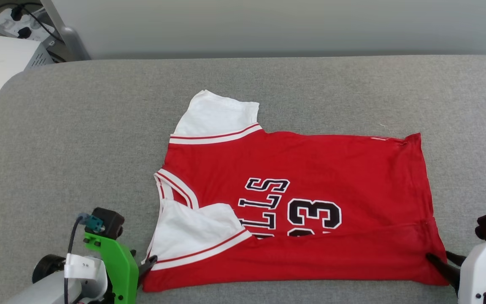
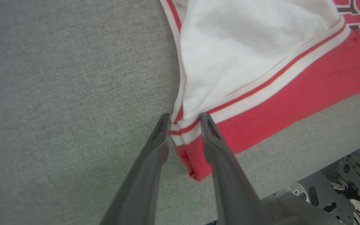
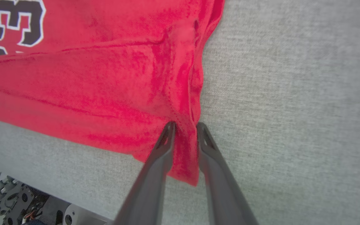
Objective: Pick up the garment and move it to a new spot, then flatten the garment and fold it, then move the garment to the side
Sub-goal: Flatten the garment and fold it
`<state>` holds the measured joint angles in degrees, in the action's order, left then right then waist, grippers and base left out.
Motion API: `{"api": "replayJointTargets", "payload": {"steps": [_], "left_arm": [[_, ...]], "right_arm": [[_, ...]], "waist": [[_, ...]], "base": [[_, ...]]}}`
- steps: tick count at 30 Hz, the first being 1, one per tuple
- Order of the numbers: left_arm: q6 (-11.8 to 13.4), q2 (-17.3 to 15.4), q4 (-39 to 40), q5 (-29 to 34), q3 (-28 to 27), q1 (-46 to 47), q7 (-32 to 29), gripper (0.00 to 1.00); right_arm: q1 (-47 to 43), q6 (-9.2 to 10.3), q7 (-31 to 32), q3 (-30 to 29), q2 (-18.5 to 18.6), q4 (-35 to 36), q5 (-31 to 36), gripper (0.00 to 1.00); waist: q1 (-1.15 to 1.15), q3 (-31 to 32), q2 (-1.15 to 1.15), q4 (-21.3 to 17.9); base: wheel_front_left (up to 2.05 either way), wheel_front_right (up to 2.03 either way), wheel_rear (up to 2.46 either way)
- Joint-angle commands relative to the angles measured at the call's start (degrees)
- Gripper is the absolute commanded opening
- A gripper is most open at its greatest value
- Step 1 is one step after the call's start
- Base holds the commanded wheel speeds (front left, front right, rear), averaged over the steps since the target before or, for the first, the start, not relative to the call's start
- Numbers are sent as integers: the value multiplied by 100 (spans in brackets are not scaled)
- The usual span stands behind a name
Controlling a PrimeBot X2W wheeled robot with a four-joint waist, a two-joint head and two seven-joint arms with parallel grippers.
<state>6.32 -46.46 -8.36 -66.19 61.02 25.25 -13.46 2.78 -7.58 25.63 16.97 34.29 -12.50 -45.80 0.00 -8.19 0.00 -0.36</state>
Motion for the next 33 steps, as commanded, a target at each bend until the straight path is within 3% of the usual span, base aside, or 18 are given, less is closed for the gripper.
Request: {"api": "replayJointTargets", "payload": {"steps": [1, 8, 13, 17, 20, 21, 26, 33], "left_arm": [[39, -109, 23, 23, -88, -67, 95, 100], [261, -497, 496, 178, -624, 276, 664, 100], [427, -636, 631, 478, -1006, 870, 946, 100], [399, -594, 653, 662, -1260, 1511, 996, 100], [250, -466, 512, 674, -1388, 2054, 835, 100], [33, -298, 221, 684, -1421, 2618, 549, 100], [-518, 70, -464, 667, -1292, 3658, -232, 100], [-951, 650, -1466, 475, -942, 4871, -1802, 100]], "right_arm": [[3, 9, -147, -90, 2, 52, 98, 100], [6, 9, -1356, -868, -219, 506, 787, 100], [134, 9, -2190, -1346, -714, 930, 1354, 100], [238, 9, -2646, -1576, -1124, 1301, 1720, 100], [276, 9, -2818, -1674, -1405, 1564, 1965, 100], [343, 9, -2874, -1599, -1496, 1727, 2074, 100], [538, 9, -2930, -1413, -1573, 1920, 2217, 100], [856, 9, -3039, -1258, -1644, 1890, 2276, 100]], "waist": [[0, 90, 0, 21], [0, 202, 0, -34], [0, 13, 0, -197], [0, -287, 0, -354], [0, -551, 0, -454], [0, -830, 0, -556], [0, -1315, 0, -730], [0, -1952, 0, -924]], "base": [[0, 0, 0], [0, 0, 0], [0, 0, 0], [0, 0, 0], [0, 0, 0], [0, 0, 0], [0, 0, 0], [0, 0, 0]]}}
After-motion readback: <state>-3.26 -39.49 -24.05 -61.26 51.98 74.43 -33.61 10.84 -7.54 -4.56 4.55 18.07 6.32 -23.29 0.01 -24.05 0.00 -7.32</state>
